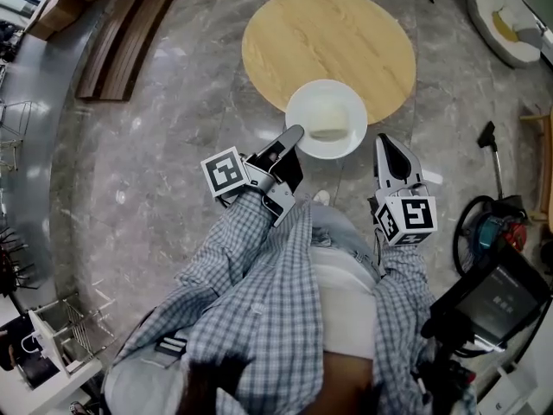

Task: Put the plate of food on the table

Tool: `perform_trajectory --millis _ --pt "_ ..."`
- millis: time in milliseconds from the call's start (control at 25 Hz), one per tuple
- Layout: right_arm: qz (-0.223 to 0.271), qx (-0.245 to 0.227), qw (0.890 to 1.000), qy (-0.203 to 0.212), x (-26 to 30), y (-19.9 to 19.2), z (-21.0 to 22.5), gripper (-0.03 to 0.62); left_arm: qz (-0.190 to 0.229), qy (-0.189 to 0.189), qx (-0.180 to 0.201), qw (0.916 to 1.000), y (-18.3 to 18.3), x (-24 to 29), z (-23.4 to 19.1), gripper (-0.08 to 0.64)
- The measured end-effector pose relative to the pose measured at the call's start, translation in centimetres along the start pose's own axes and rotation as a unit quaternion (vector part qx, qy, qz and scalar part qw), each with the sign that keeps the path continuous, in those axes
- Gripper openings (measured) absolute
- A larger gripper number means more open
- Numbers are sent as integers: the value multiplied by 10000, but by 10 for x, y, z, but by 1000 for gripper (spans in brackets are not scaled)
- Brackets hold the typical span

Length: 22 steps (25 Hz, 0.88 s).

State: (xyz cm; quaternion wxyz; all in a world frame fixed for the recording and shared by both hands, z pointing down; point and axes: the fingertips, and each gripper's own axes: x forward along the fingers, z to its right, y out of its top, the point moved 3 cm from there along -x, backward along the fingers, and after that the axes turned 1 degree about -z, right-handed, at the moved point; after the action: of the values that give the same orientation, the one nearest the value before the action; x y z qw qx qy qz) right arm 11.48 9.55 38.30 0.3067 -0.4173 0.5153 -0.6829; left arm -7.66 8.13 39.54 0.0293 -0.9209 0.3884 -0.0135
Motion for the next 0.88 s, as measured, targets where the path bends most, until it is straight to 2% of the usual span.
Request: perform_trajectory --millis 240,400,600,880 --pt "61 193 9998 90 16 12 38 8 96 48 60 9999 4 40 7 21" --pt "48 576 9983 -1 18 8 53 8 96 68 75 9999 4 54 7 21" --pt "67 1034 9946 -79 8 4 48 8 84 102 37 9999 4 39 3 21" --pt "174 1669 9857 -152 24 18 92 8 -72 144 -33 9999 10 87 -1 21"
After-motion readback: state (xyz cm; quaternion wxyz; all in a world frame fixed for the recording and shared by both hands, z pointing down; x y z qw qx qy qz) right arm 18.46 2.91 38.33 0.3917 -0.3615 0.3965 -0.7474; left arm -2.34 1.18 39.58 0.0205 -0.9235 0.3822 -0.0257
